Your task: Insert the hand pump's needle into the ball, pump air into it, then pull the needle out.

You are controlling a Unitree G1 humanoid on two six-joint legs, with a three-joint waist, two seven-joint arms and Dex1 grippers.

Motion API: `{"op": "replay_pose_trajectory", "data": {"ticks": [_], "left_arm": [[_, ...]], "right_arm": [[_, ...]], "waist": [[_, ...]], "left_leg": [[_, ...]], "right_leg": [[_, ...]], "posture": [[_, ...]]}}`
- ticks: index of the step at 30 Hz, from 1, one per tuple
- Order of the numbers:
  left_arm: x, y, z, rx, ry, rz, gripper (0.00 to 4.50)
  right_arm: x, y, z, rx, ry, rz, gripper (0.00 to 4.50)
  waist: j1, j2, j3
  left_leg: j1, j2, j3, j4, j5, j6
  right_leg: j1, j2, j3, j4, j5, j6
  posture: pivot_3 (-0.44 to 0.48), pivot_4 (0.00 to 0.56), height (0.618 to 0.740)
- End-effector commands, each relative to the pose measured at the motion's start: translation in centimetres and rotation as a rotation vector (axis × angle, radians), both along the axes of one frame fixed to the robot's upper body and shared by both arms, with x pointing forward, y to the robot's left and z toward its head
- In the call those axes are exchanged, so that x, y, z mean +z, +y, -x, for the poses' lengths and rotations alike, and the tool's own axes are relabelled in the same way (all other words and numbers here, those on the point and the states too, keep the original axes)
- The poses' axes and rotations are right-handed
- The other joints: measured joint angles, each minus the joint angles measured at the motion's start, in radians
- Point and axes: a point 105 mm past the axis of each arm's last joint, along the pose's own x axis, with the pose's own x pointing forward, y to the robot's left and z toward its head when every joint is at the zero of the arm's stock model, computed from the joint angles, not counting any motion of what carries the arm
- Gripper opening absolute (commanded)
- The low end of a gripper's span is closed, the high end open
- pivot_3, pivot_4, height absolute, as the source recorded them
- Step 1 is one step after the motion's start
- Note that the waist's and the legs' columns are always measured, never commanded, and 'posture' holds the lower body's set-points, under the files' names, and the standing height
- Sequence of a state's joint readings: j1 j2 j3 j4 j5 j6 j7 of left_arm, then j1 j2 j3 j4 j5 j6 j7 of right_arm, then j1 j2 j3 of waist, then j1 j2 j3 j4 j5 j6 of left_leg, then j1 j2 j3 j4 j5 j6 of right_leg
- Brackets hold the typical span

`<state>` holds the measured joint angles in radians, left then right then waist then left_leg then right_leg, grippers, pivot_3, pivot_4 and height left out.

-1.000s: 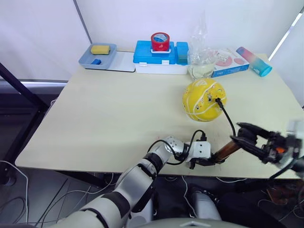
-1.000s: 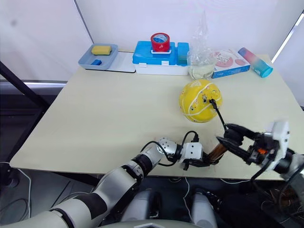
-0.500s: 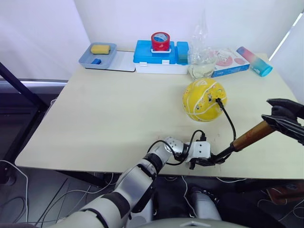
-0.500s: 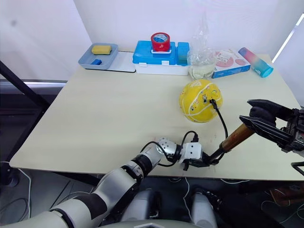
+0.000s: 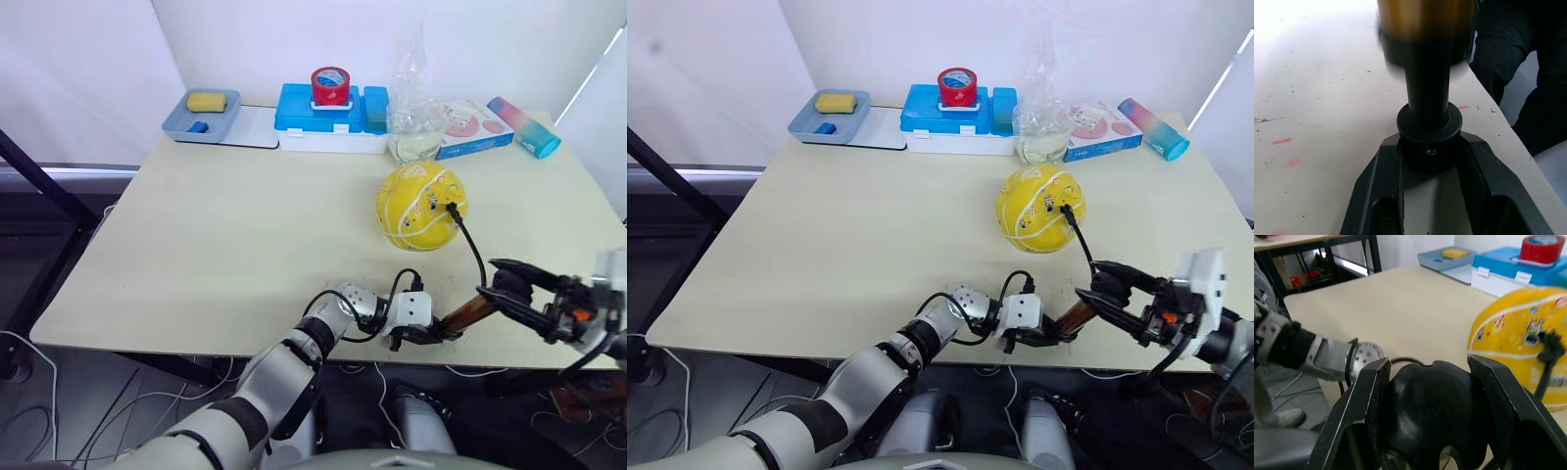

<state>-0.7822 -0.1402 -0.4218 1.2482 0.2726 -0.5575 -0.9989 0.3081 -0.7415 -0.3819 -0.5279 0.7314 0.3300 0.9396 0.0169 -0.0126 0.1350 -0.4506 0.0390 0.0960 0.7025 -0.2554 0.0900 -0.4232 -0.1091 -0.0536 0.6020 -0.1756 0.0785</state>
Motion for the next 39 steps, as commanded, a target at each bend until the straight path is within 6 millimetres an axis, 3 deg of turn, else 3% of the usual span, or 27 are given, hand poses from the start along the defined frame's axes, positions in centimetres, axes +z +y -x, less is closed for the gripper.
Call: {"op": "replay_pose_trajectory", "data": {"ticks": [1,4,12,24,28,31,39], "left_arm": [[-1.1,-0.8,1.8,-0.044,0.062,-0.016,1.04],[-1.1,-0.8,1.8,-0.043,0.062,-0.012,1.04],[-1.2,-0.8,1.7,-0.033,0.067,-0.021,1.04],[-1.1,-0.7,1.7,-0.022,0.072,-0.011,1.04],[-1.2,-0.6,1.7,-0.021,0.075,-0.011,1.04],[-1.3,-0.6,1.8,-0.032,0.082,-0.015,1.04],[-1.1,-0.7,1.8,-0.038,0.074,-0.018,1.04]], "right_arm": [[-2.4,-0.3,-0.3,-0.042,0.055,-0.007,2.01],[-2.5,-0.2,-0.1,-0.021,0.05,0.013,2.01],[2.3,-0.8,-0.2,0.022,-0.052,-0.003,2.01],[13.1,-2.5,0.4,0.065,-0.232,-0.065,2.01],[15.1,-2.4,0.7,0.075,-0.244,-0.101,2.01],[14.0,-2.1,0.5,0.083,-0.196,-0.085,2.01],[4.3,-1.1,-0.1,0.067,0.018,0.057,2.01]], "waist": [[0.0,0.0,0.0],[0.0,0.0,0.0],[0.0,0.001,0.0],[0.0,0.004,0.003],[-0.001,0.003,0.004],[0.001,0.004,0.004],[0.002,0.003,0.003]], "left_leg": [[0.0,0.0,0.0,0.0,0.0,0.0],[0.0,0.0,0.0,0.0,0.0,0.0],[0.0,0.0,0.0,0.0,0.0,0.0],[0.0,0.0,0.0,0.0,0.0,0.0],[-0.001,0.0,0.0,0.0,0.0,0.0],[-0.002,0.0,0.0,0.0,0.0,0.001],[-0.002,-0.001,0.0,0.0,0.001,0.002]], "right_leg": [[0.0,0.0,0.0,0.0,0.0,0.0],[0.0,0.0,0.0,0.0,0.0,0.0],[0.0,0.0,0.0,0.0,0.0,0.0],[0.0,0.0,0.0,0.0,0.0,0.0],[0.0,-0.001,0.0,0.0,0.0,0.0],[-0.001,-0.001,0.0,0.0,0.0,0.0],[-0.001,-0.001,0.0,0.0,0.0,0.0]], "posture": [[0.0,0.15,0.739],[0.0,0.15,0.739],[0.0,0.15,0.739],[0.0,0.15,0.739],[0.0,0.15,0.739],[0.0,0.15,0.739],[0.0,0.15,0.739]]}}
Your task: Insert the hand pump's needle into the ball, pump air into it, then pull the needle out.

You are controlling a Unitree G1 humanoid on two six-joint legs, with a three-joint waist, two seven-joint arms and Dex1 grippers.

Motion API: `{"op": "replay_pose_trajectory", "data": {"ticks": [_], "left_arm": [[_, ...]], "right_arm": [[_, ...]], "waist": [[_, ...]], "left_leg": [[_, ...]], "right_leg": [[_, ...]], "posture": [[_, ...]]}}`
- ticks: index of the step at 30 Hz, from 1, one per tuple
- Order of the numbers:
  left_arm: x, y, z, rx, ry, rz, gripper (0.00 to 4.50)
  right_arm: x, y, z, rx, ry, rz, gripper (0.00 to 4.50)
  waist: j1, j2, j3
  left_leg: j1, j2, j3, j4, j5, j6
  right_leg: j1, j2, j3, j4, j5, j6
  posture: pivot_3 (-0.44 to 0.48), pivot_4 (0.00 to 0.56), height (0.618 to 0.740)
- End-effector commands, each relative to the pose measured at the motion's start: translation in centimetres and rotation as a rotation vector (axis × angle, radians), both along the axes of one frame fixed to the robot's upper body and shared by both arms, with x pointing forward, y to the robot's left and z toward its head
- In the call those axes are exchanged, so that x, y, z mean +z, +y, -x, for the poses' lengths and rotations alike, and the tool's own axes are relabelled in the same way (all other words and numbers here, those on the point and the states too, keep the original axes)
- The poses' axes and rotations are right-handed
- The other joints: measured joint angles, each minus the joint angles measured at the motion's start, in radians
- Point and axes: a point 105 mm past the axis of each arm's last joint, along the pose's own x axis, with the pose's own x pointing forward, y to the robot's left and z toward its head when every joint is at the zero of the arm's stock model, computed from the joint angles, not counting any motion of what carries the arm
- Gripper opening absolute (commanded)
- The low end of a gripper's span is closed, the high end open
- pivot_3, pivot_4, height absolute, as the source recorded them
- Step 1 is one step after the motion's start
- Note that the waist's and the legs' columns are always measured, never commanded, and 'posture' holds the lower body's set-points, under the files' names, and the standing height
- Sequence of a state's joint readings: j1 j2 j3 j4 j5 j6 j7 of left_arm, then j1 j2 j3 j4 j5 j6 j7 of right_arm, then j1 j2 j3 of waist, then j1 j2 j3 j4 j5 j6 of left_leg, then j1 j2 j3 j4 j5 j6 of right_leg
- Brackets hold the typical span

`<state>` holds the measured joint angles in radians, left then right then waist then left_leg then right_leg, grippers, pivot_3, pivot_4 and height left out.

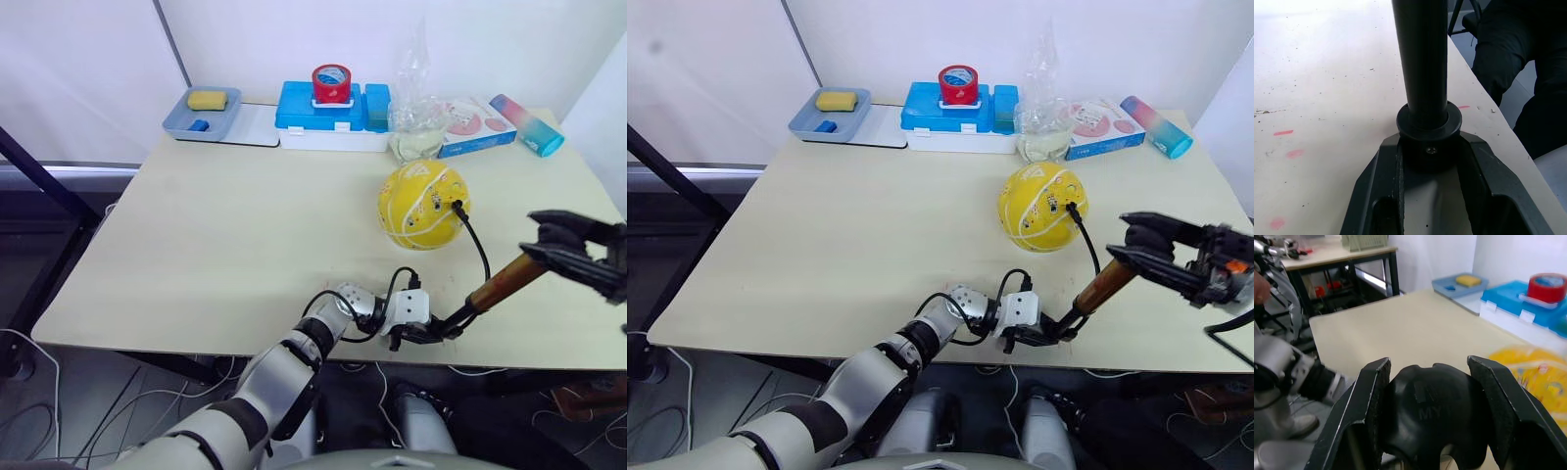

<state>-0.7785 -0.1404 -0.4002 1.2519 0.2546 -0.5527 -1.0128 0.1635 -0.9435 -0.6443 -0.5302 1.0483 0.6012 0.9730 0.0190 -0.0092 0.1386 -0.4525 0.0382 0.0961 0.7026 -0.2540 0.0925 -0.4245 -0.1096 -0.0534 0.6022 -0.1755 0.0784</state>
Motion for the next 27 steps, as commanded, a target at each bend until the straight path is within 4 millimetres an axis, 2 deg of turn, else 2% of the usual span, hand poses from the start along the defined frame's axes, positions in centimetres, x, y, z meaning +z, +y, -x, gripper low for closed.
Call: {"op": "replay_pose_trajectory", "data": {"ticks": [1,6,11,16,21,24,27], "left_arm": [[-1.3,-0.9,1.9,-0.056,0.048,-0.037,1.04],[-1.5,-0.7,1.9,-0.055,0.044,-0.05,1.04],[-1.6,-0.7,1.9,-0.056,0.045,-0.061,1.04],[-1.7,-0.6,1.9,-0.058,0.043,-0.068,1.04],[-1.7,-0.6,1.9,-0.061,0.04,-0.071,1.04],[-1.8,-0.6,2.0,-0.067,0.04,-0.074,1.04],[-1.8,-0.6,2.2,-0.08,0.048,-0.073,1.04]], "right_arm": [[-4.2,0.6,-0.1,-0.01,0.057,0.091,2.01],[-8.1,1.7,-0.5,-0.015,0.088,0.102,2.01],[-9.4,2.1,-0.6,-0.009,0.077,0.087,2.01],[-6.5,1.4,-0.3,0.006,-0.007,0.081,2.01],[-1.2,0.2,0.3,-0.007,-0.082,0.001,2.01],[1.1,-0.6,0.6,-0.022,-0.106,-0.059,2.01],[2.6,-1.4,0.7,-0.045,-0.124,-0.06,2.01]], "waist": [[0.0,0.0,0.0],[-0.001,-0.001,-0.001],[-0.001,-0.001,-0.001],[0.0,-0.001,-0.001],[0.001,0.0,-0.001],[0.0,0.0,0.0],[0.0,0.0,0.0]], "left_leg": [[0.001,0.0,0.0,0.0,0.0,0.0],[0.002,0.0,0.0,0.0,0.0,0.0],[0.002,0.0,0.0,0.0,0.0,0.0],[0.002,0.0,0.0,0.0,0.0,0.0],[0.002,0.0,-0.001,0.0,0.0,0.0],[0.002,0.0,0.0,0.0,0.0,0.0],[0.002,0.0,0.0,0.0,-0.001,-0.001]], "right_leg": [[0.001,0.0,0.0,0.0,0.0,0.0],[0.002,0.0,0.0,0.0,0.0,0.0],[0.002,0.0,-0.001,0.0,0.0,0.0],[0.002,0.0,-0.001,0.0,0.0,0.0],[0.002,0.0,-0.001,0.0,0.0,0.0],[0.002,0.0,-0.001,0.0,0.0,0.0],[0.002,0.0,-0.001,0.0,0.0,0.0]], "posture": [[0.0,0.15,0.739],[0.0,0.15,0.739],[0.0,0.15,0.739],[0.0,0.15,0.739],[0.0,0.15,0.739],[0.0,0.15,0.739],[0.0,0.15,0.739]]}}
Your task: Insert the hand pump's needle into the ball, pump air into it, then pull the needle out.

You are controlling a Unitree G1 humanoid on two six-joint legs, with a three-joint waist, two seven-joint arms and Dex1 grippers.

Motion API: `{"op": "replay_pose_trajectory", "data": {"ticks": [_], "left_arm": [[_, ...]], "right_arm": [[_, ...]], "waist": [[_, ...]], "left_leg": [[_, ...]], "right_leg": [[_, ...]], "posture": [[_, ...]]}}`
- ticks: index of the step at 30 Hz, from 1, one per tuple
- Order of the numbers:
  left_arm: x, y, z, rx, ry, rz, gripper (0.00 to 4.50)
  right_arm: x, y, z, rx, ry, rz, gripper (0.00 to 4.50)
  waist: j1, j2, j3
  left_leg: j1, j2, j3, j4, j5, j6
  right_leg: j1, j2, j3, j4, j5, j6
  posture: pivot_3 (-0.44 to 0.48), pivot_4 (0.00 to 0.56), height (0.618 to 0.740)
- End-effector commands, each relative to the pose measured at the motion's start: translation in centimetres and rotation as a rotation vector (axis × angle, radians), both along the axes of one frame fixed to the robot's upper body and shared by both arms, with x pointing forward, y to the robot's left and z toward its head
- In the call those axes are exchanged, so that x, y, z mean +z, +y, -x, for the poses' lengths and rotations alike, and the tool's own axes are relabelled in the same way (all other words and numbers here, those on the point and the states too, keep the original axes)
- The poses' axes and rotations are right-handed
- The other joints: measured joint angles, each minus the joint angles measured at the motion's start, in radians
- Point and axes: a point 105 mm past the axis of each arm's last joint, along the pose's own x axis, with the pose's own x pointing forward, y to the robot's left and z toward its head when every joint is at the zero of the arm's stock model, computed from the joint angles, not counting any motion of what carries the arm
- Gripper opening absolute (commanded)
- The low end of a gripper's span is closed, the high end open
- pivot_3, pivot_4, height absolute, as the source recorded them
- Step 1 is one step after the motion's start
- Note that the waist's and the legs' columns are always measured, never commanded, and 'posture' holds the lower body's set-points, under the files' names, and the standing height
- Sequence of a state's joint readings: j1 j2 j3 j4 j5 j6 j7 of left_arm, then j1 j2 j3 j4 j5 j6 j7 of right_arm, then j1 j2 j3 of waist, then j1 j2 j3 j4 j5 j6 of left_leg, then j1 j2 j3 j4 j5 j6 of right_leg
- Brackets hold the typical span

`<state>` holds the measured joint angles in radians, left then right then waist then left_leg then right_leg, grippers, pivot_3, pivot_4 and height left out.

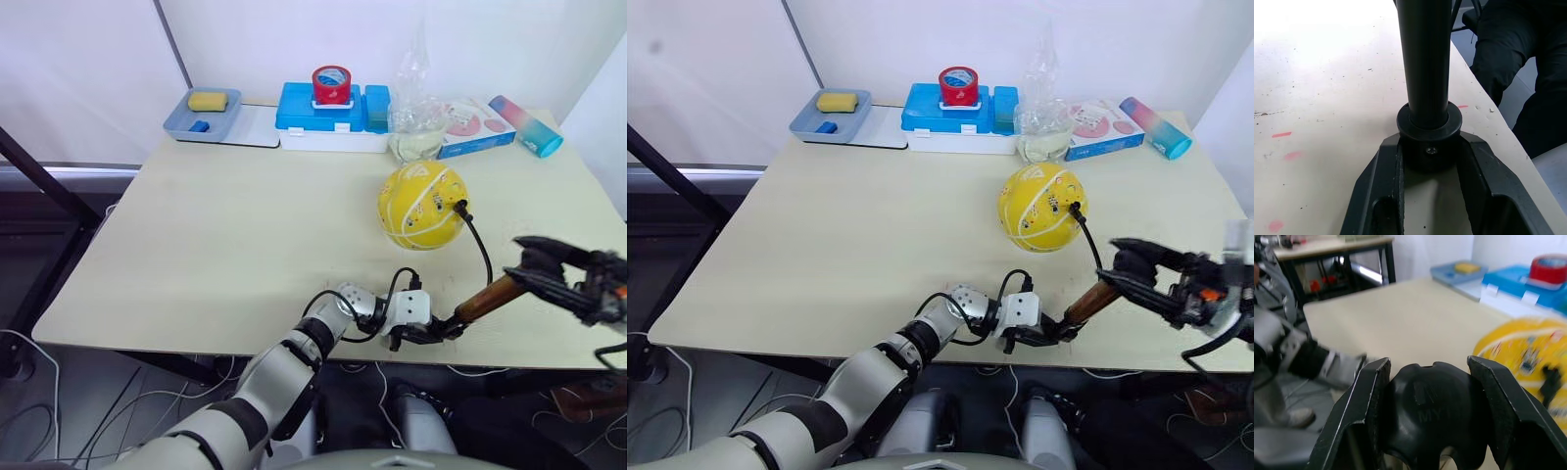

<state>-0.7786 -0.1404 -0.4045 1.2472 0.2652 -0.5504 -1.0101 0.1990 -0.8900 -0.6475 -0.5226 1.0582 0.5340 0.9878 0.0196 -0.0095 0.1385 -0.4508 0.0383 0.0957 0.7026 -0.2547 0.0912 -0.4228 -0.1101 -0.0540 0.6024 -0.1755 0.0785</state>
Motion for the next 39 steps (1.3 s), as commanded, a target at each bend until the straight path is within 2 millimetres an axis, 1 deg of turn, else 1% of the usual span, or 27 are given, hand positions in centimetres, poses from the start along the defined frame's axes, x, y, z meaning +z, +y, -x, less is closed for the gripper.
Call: {"op": "replay_pose_trajectory", "data": {"ticks": [1,5,7,8,10,11,12,14,16,18,19,20,22,25,26,28,30,32,34,38,39], "left_arm": [[-1.7,-0.5,2.2,-0.075,0.058,-0.063,1.03],[-1.8,-0.3,2.2,-0.082,0.073,-0.072,1.03],[-1.8,-0.2,2.2,-0.083,0.073,-0.074,1.03],[-1.8,-0.2,2.2,-0.083,0.073,-0.074,1.03],[-1.8,-0.1,2.2,-0.083,0.072,-0.071,1.03],[-1.8,-0.1,2.2,-0.082,0.072,-0.07,1.03],[-1.8,-0.1,2.2,-0.082,0.07,-0.068,1.03],[-1.7,-0.2,2.2,-0.081,0.068,-0.067,1.03],[-1.7,-0.2,2.1,-0.08,0.068,-0.065,1.03],[-1.7,-0.2,2.1,-0.079,0.067,-0.062,1.03],[-1.7,-0.2,2.1,-0.078,0.067,-0.061,1.03],[-1.7,-0.2,2.1,-0.077,0.067,-0.061,1.03],[-1.7,-0.1,2.1,-0.077,0.067,-0.062,1.03],[-1.7,-0.1,2.1,-0.073,0.068,-0.061,1.03],[-1.7,-0.1,2.1,-0.071,0.068,-0.06,1.03],[-1.7,-0.1,2.0,-0.069,0.068,-0.06,1.03],[-1.7,-0.1,2.0,-0.07,0.067,-0.061,1.03],[-1.8,-0.1,2.1,-0.071,0.067,-0.063,1.03],[-1.8,0.0,2.1,-0.072,0.068,-0.064,1.03],[-1.8,-0.1,2.2,-0.078,0.069,-0.064,1.03],[-1.8,-0.1,2.2,-0.078,0.069,-0.065,1.03]], "right_arm": [[3.0,-1.2,0.4,-0.051,-0.089,0.005,2.01],[5.0,-1.4,0.5,-0.065,-0.123,-0.011,2.01],[5.6,-1.4,0.3,-0.069,-0.138,-0.021,2.01],[5.6,-1.3,0.3,-0.068,-0.135,-0.02,2.01],[4.9,-0.9,0.1,-0.058,-0.107,-0.014,2.01],[4.1,-0.7,-0.2,-0.057,-0.085,0.002,2.01],[2.7,-0.3,-0.6,-0.064,-0.043,0.03,2.01],[0.7,0.1,-1.0,-0.07,0.011,0.075,2.01],[-0.8,0.4,-1.2,-0.069,0.042,0.103,2.01],[-4.0,1.0,-1.7,-0.076,0.089,0.136,2.01],[-5.2,1.2,-1.8,-0.077,0.1,0.152,2.01],[-6.1,1.4,-2.0,-0.083,0.107,0.152,2.01],[-7.2,1.6,-2.0,-0.082,0.114,0.153,2.01],[-9.5,2.2,-1.6,-0.065,0.138,0.168,2.01],[-9.8,2.3,-1.5,-0.064,0.137,0.159,2.01],[-9.6,2.4,-1.4,-0.06,0.122,0.145,2.01],[-8.7,2.1,-1.3,-0.06,0.089,0.137,2.01],[-7.0,1.6,-1.2,-0.058,0.05,0.116,2.01],[-5.9,1.3,-1.0,-0.06,0.026,0.101,2.01],[-2.0,0.0,-0.5,-0.072,-0.036,0.08,2.01],[-1.2,-0.2,-0.4,-0.074,-0.044,0.075,2.01]], "waist": [[0.0,0.0,0.0],[-0.002,0.0,0.0],[-0.001,0.0,0.0],[-0.001,0.0,0.0],[-0.001,0.0,0.0],[-0.001,0.0,0.0],[-0.002,0.0,0.0],[-0.002,0.0,0.0],[-0.002,0.0,0.0],[-0.002,-0.002,-0.001],[-0.002,-0.002,-0.001],[-0.002,-0.002,-0.001],[-0.003,-0.001,-0.002],[-0.002,-0.001,-0.002],[-0.002,-0.001,-0.002],[-0.003,0.0,-0.002],[-0.003,-0.001,-0.002],[-0.003,-0.001,-0.002],[-0.001,-0.001,-0.002],[-0.002,0.001,-0.001],[-0.002,0.001,-0.001]], "left_leg": [[0.0,0.0,0.0,0.0,-0.001,-0.001],[0.0,0.0,0.0,0.0,-0.001,-0.001],[0.0,0.0,0.0,0.0,-0.001,-0.001],[0.0,0.0,0.0,0.0,0.0,-0.001],[0.0,0.0,0.0,0.0,0.0,-0.001],[0.0,0.0,0.0,0.0,0.0,-0.001],[0.0,0.0,0.0,0.0,0.0,0.0],[0.0,0.0,0.0,0.0,0.001,0.001],[0.0,0.0,0.0,0.0,0.001,0.001],[0.0,0.0,0.0,0.0,0.001,0.001],[0.0,0.0,0.0,0.0,0.001,0.001],[0.0,0.0,0.0,0.0,0.001,0.001],[0.0,0.0,0.0,0.0,0.001,0.001],[0.0,0.0,0.0,0.0,0.001,0.001],[0.0,0.0,0.0,0.0,0.001,0.001],[0.001,0.0,0.0,0.0,0.001,0.001],[0.002,0.0,-0.001,0.0,0.001,0.001],[0.002,0.0,-0.001,0.0,-0.001,-0.001],[0.001,0.0,-0.001,0.0,-0.001,-0.001],[0.001,0.0,-0.001,0.0,-0.001,-0.001],[0.001,0.0,-0.001,0.0,-0.001,-0.001]], "right_leg": [[0.0,0.0,0.0,0.0,0.0,0.0],[0.0,0.0,0.0,0.0,0.0,0.0],[0.0,0.0,0.0,0.0,0.0,0.0],[0.0,0.0,0.0,0.0,0.0,0.0],[0.0,0.0,0.0,0.0,0.0,0.0],[0.0,0.0,0.0,0.0,0.0,0.0],[0.0,0.0,0.0,0.0,0.0,0.0],[0.0,0.0,0.0,0.0,0.0,0.0],[0.0,0.0,0.0,0.0,0.0,0.0],[0.0,0.0,0.0,0.0,0.0,0.0],[0.0,0.0,0.0,0.0,0.0,0.0],[0.0,0.0,0.0,0.0,0.0,0.0],[0.0,0.0,0.0,0.0,0.0,0.0],[0.0,0.0,0.0,0.0,0.0,0.0],[0.0,0.001,0.0,0.0,0.0,0.0],[0.001,0.001,0.0,0.0,0.0,0.0],[0.002,0.001,-0.001,0.0,0.0,0.0],[0.002,0.001,-0.001,0.0,0.0,0.0],[0.002,0.001,-0.001,0.0,0.0,0.0],[0.002,0.0,-0.001,0.0,0.0,0.0],[0.002,0.0,-0.001,0.0,0.0,0.0]], "posture": [[0.0,0.15,0.739],[0.0,0.15,0.739],[0.0,0.15,0.739],[0.0,0.15,0.739],[0.0,0.15,0.739],[0.0,0.15,0.739],[0.0,0.15,0.739],[0.0,0.15,0.739],[0.0,0.15,0.739],[0.0,0.15,0.739],[0.0,0.15,0.739],[0.0,0.15,0.739],[0.0,0.15,0.739],[0.0,0.15,0.739],[0.0,0.15,0.739],[0.0,0.15,0.739],[0.0,0.15,0.739],[0.0,0.15,0.739],[0.0,0.15,0.739],[0.0,0.15,0.739],[0.0,0.15,0.739]]}}
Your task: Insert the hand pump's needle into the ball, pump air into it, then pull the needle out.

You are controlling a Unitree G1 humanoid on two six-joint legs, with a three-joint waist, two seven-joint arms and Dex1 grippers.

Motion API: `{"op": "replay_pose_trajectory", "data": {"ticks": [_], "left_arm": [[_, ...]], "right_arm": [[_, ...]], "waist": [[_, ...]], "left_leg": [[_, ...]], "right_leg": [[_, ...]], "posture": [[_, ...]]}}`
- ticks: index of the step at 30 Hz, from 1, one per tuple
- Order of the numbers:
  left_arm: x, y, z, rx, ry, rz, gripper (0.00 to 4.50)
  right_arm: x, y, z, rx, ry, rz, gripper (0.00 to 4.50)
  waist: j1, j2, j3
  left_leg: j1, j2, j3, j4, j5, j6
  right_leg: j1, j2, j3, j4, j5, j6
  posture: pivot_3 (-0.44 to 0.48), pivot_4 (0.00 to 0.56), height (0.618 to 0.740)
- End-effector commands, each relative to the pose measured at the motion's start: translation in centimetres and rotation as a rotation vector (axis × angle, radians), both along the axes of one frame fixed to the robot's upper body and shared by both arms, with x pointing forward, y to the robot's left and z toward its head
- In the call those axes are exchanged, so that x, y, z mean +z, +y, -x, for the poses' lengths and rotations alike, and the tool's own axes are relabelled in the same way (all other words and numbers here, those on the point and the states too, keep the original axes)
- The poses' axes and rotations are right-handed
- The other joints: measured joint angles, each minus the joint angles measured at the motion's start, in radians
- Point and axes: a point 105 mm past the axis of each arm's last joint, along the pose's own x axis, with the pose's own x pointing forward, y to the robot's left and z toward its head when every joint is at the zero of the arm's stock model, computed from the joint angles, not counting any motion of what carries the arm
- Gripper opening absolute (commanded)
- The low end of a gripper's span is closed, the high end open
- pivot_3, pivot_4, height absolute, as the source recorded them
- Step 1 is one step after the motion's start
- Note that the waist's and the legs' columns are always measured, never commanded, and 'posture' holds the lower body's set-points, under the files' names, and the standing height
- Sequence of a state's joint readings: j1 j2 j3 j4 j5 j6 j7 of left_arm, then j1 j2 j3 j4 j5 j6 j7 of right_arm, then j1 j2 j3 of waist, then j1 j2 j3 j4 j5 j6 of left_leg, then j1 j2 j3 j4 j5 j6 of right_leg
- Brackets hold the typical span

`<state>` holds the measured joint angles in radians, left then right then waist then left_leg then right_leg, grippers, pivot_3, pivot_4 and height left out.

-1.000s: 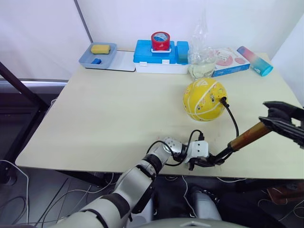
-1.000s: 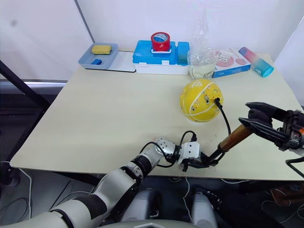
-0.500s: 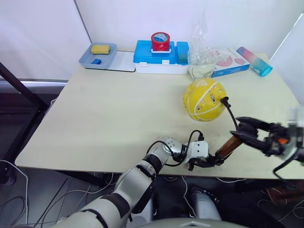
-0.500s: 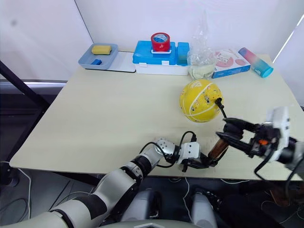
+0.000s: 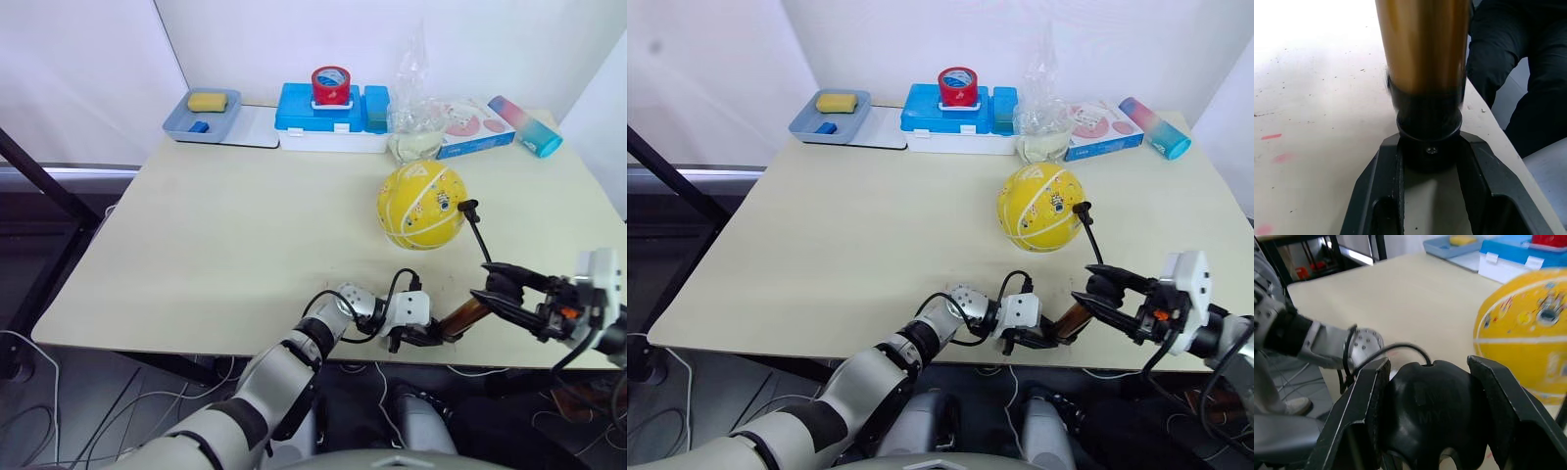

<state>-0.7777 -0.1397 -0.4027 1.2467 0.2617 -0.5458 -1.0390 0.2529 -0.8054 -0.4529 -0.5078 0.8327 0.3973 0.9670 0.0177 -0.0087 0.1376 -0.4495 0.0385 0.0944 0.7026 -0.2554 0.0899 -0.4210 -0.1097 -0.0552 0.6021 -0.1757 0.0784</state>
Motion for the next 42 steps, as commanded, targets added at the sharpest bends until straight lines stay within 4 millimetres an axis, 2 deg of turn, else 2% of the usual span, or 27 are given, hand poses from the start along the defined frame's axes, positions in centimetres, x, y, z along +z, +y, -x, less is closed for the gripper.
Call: {"op": "replay_pose_trajectory", "data": {"ticks": [1,5,8,12,17,24,28,31,33,35,42], "left_arm": [[-1.8,-0.2,2.0,-0.059,0.054,-0.058,1.03],[-1.8,-0.2,2.0,-0.063,0.054,-0.06,1.03],[-1.8,-0.2,2.0,-0.065,0.053,-0.06,1.03],[-1.8,-0.2,2.0,-0.067,0.051,-0.06,1.03],[-1.8,-0.3,2.3,-0.073,0.051,-0.057,1.03],[-1.9,-0.2,2.2,-0.064,0.05,-0.059,1.03],[-1.9,-0.1,2.1,-0.061,0.05,-0.06,1.03],[-1.9,-0.1,2.1,-0.059,0.051,-0.059,1.03],[-1.9,-0.1,2.1,-0.057,0.053,-0.057,1.03],[-2.1,0.0,2.2,-0.06,0.056,-0.059,1.03],[-2.1,-0.1,2.3,-0.067,0.058,-0.061,1.03]], "right_arm": [[4.8,-1.4,0.6,-0.028,-0.113,0.002,2.01],[8.2,-2.1,1.3,-0.032,-0.154,-0.032,2.01],[10.1,-2.3,1.7,-0.026,-0.166,-0.016,2.01],[10.8,-2.0,1.8,-0.017,-0.159,-0.011,2.01],[7.3,-0.9,1.3,-0.009,-0.055,0.031,2.01],[0.4,0.2,0.7,0.004,0.059,0.064,2.01],[-2.3,0.7,0.4,0.005,0.074,0.09,2.01],[-3.3,0.8,0.4,-0.008,0.07,0.095,2.01],[-3.0,0.8,0.4,-0.02,0.043,0.08,2.01],[-1.9,0.6,0.5,-0.021,0.005,0.058,2.01],[4.2,-0.5,1.2,-0.006,-0.082,-0.02,2.01]], "waist": [[0.0,0.0,0.0],[0.0,-0.001,0.001],[0.0,-0.001,0.001],[0.0,-0.001,0.002],[0.0,-0.001,0.002],[-0.001,-0.002,0.0],[-0.001,-0.002,0.0],[0.0,-0.001,0.0],[0.0,-0.001,0.0],[0.0,-0.001,0.0],[0.001,0.0,0.001]], "left_leg": [[0.0,0.0,0.0,0.0,0.0,0.0],[0.0,0.0,0.0,0.0,0.0,-0.001],[0.0,0.0,0.0,0.0,0.0,-0.001],[0.0,0.0,0.0,0.0,0.0,-0.001],[-0.001,0.0,0.0,0.0,0.0,0.0],[0.0,0.0,-0.001,0.0,0.0,0.0],[0.0,0.0,-0.001,0.0,0.0,0.0],[0.0,0.0,-0.002,0.0,0.0,0.0],[0.0,0.0,-0.002,0.0,0.0,0.0],[0.0,0.0,-0.002,0.0,0.0,0.0],[0.0,0.0,-0.002,0.0,0.0,-0.001]], "right_leg": [[0.0,0.0,0.0,0.0,0.0,0.0],[0.0,0.0,0.0,0.0,0.0,0.0],[0.0,-0.001,0.0,0.0,0.0,0.0],[0.0,0.0,0.0,0.0,0.0,0.0],[0.0,0.0,0.0,-0.001,0.0,0.0],[0.001,0.0,-0.001,-0.001,0.0,0.0],[0.001,0.0,-0.001,-0.001,0.0,0.0],[0.001,0.0,-0.001,-0.001,0.0,0.0],[0.001,0.0,-0.001,-0.001,0.0,0.0],[0.002,0.0,-0.002,-0.001,0.0,0.0],[0.001,0.0,-0.002,-0.001,0.0,0.0]], "posture": [[0.0,0.15,0.739],[0.0,0.15,0.739],[0.0,0.15,0.739],[0.0,0.15,0.739],[0.0,0.15,0.739],[0.0,0.15,0.739],[0.0,0.15,0.739],[0.0,0.15,0.739],[0.0,0.15,0.739],[0.0,0.15,0.739],[0.0,0.15,0.739]]}}
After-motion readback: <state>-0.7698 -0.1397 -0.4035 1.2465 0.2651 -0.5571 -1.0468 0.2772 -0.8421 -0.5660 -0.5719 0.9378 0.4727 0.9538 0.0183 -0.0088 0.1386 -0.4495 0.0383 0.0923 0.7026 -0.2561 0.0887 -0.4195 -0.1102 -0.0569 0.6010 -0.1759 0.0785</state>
